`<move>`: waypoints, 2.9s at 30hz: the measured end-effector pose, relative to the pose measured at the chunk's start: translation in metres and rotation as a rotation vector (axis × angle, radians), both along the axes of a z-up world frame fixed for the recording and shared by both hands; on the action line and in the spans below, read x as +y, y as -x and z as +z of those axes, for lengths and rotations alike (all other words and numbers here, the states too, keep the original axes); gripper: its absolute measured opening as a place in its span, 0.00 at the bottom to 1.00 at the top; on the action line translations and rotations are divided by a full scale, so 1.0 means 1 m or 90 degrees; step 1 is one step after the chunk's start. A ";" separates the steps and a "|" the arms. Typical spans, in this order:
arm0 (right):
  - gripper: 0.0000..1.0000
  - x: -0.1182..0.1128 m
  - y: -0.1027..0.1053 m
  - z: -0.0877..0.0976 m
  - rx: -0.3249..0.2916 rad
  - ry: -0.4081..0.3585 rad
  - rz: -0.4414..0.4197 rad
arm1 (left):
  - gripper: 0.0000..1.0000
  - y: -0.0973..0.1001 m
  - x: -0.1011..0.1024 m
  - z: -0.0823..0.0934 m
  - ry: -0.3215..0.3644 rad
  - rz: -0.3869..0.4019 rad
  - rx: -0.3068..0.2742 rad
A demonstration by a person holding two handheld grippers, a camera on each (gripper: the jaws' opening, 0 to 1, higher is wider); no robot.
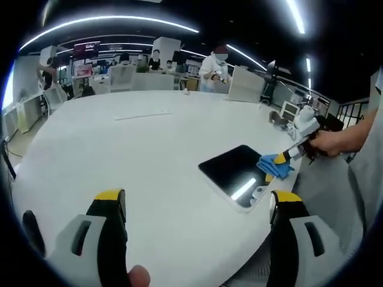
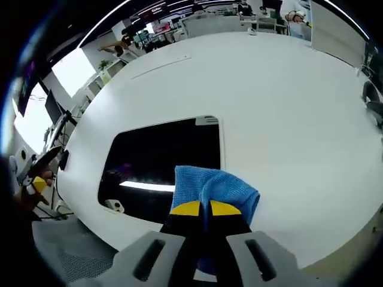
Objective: Wipe the mirror surface with the cleaning cloth until all visible marks leave the cleaned area.
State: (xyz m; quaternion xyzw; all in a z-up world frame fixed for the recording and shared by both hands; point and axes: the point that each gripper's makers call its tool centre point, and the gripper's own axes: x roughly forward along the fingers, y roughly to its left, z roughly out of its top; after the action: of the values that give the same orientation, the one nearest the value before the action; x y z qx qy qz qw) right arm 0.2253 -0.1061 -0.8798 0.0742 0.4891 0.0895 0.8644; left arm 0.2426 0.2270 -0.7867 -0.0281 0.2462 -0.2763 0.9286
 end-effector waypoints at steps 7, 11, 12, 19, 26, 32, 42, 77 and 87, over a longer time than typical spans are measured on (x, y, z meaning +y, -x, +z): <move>0.00 0.009 -0.002 0.000 0.017 -0.021 -0.009 | 0.99 -0.002 0.003 0.001 -0.016 -0.011 0.002; 0.00 0.025 -0.001 0.000 0.023 -0.025 0.007 | 0.99 -0.009 0.006 0.008 -0.012 -0.002 -0.010; 0.00 0.027 -0.001 0.000 0.022 -0.019 0.016 | 0.99 -0.010 0.006 0.008 -0.011 0.000 -0.012; 0.00 0.057 -0.001 0.000 0.034 -0.020 0.063 | 0.99 -0.011 0.004 0.009 -0.002 0.007 -0.018; 0.00 0.073 -0.002 0.000 0.042 -0.016 0.090 | 0.99 -0.013 0.005 0.011 0.010 0.018 -0.026; 0.00 0.088 -0.005 0.000 0.051 -0.021 0.104 | 0.99 -0.010 0.006 0.018 0.006 0.018 -0.034; 0.00 0.123 -0.003 0.000 0.061 -0.029 0.144 | 0.99 -0.012 0.013 0.021 0.006 0.031 -0.037; 0.00 0.190 -0.005 0.002 0.028 -0.043 0.162 | 0.99 -0.025 0.023 0.005 -0.014 0.022 -0.022; 0.00 0.194 -0.005 0.001 0.025 -0.030 0.178 | 0.99 -0.020 0.018 0.010 -0.013 0.016 -0.023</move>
State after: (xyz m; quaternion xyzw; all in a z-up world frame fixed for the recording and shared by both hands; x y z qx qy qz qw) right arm 0.2303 0.0881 -0.8784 0.0272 0.5093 0.2188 0.8319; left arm 0.2630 0.2446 -0.7769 -0.0167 0.2319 -0.2629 0.9364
